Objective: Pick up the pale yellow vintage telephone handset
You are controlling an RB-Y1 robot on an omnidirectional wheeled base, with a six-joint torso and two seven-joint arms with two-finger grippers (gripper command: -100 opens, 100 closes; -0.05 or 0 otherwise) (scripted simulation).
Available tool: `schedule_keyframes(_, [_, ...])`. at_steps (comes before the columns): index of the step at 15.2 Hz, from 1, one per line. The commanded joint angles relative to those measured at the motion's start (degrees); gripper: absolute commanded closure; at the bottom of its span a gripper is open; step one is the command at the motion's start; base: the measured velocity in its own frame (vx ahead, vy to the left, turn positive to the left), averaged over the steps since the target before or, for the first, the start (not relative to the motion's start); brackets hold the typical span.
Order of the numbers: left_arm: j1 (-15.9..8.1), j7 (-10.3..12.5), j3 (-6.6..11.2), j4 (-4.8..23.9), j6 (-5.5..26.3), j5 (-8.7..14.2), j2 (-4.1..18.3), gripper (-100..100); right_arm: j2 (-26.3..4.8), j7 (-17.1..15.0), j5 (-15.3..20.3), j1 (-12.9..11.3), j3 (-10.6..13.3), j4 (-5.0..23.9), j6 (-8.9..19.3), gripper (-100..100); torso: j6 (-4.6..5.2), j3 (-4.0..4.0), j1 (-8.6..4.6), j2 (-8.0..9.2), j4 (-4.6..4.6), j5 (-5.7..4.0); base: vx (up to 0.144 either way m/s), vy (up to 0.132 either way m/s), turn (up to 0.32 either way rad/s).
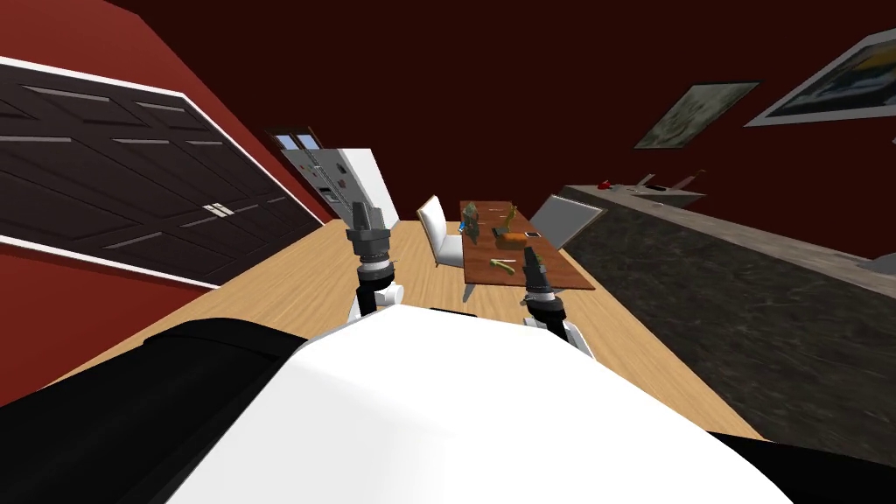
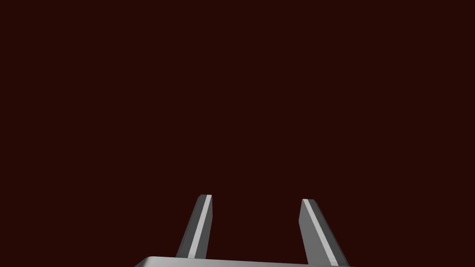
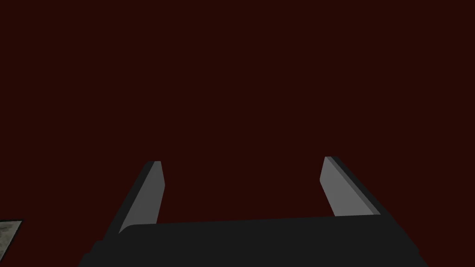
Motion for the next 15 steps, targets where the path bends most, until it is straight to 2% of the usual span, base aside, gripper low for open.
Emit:
schedule_keyframes(1, [0.0, 0.0, 0.00, 0.0, 0.0, 0.0, 0.0, 0, -2.6, 0.2, 2.4, 0.3, -0.2, 2.9, 0.4, -100, 0.00, 0.00, 0.00, 0.00, 0.00, 0.00, 0.011, 0.100, 0.182])
schedule_keyframes(2, [0.0, 0.0, 0.00, 0.0, 0.0, 0.0, 0.0, 0, -2.6, 0.2, 2.4, 0.3, -0.2, 3.4, 0.4, -100, -0.02, 0.00, -0.01, 0.00, 0.00, 0.00, 0.014, 0.089, 0.179])
schedule_keyframes(3, [0.0, 0.0, 0.00, 0.0, 0.0, 0.0, 0.0, 0, -4.4, 0.4, 4.1, 0.5, -0.3, 5.1, 0.4, -100, -0.01, -0.01, -0.05, -0.01, 0.00, -0.01, 0.021, 0.103, 0.259])
schedule_keyframes(5, [0.0, 0.0, 0.00, 0.0, 0.0, 0.0, 0.0, 0, -4.4, 0.4, 4.1, 0.5, -0.3, 6.1, 0.4, -100, -0.02, -0.03, -0.04, -0.05, -0.01, -0.01, 0.025, 0.069, 0.147])
schedule_keyframes(6, [0.0, 0.0, 0.01, 0.0, 0.0, 0.0, 0.0, 0, -6.3, 0.5, 6.0, 0.7, -0.5, 8.2, 0.4, -100, 0.01, -0.02, -0.15, -0.04, -0.01, -0.02, 0.034, 0.062, 0.203])
schedule_keyframes(7, [0.0, 0.0, 0.00, 0.0, 0.0, 0.0, 0.0, 0, -6.3, 0.5, 6.0, 0.7, -0.5, 9.0, 0.4, -100, -0.02, -0.03, -0.16, -0.06, -0.01, -0.04, 0.035, 0.066, 0.197])
schedule_keyframes(8, [0.0, 0.0, 0.00, 0.0, 0.0, 0.0, 0.0, 0, -8.2, 0.7, 7.9, 1.0, -0.7, 10.3, 0.4, -100, -0.01, -0.04, -0.17, -0.07, -0.01, -0.03, 0.035, 0.080, 0.294])
schedule_keyframes(10, [0.0, 0.0, 0.00, 0.0, 0.0, 0.0, 0.0, 0, -8.2, 0.7, 7.9, 1.0, -0.7, 12.0, 0.4, -100, -0.02, -0.04, -0.14, -0.08, -0.01, -0.03, 0.026, 0.058, 0.148])
schedule_keyframes(11, [0.0, 0.0, 0.01, 0.0, 0.0, 0.0, 0.0, 0, -10.2, 0.9, 9.8, 1.3, -0.9, 14.1, 0.4, -100, 0.02, -0.03, -0.20, -0.05, -0.01, -0.04, 0.036, 0.056, 0.196])
schedule_keyframes(13, [0.0, 0.0, 0.00, 0.0, 0.0, 0.0, 0.0, 0, -10.2, 0.9, 9.8, 1.3, -0.9, 15.1, 0.4, -100, -0.02, -0.05, -0.19, -0.09, -0.01, -0.04, 0.042, 0.054, 0.162])
schedule_keyframes(14, [0.0, 0.0, 0.01, 0.0, 0.0, 0.0, 0.0, 0, -12.1, 1.1, 11.9, 1.6, -1.0, 17.2, 0.4, -100, 0.01, -0.05, -0.21, -0.08, -0.02, -0.04, 0.036, 0.067, 0.220])
schedule_keyframes(15, [0.0, 0.0, 0.00, 0.0, 0.0, 0.0, 0.0, 0, -12.1, 1.1, 11.9, 1.6, -1.0, 18.2, 0.4, -100, -0.02, -0.04, -0.18, -0.08, -0.02, -0.04, 0.043, 0.067, 0.212])
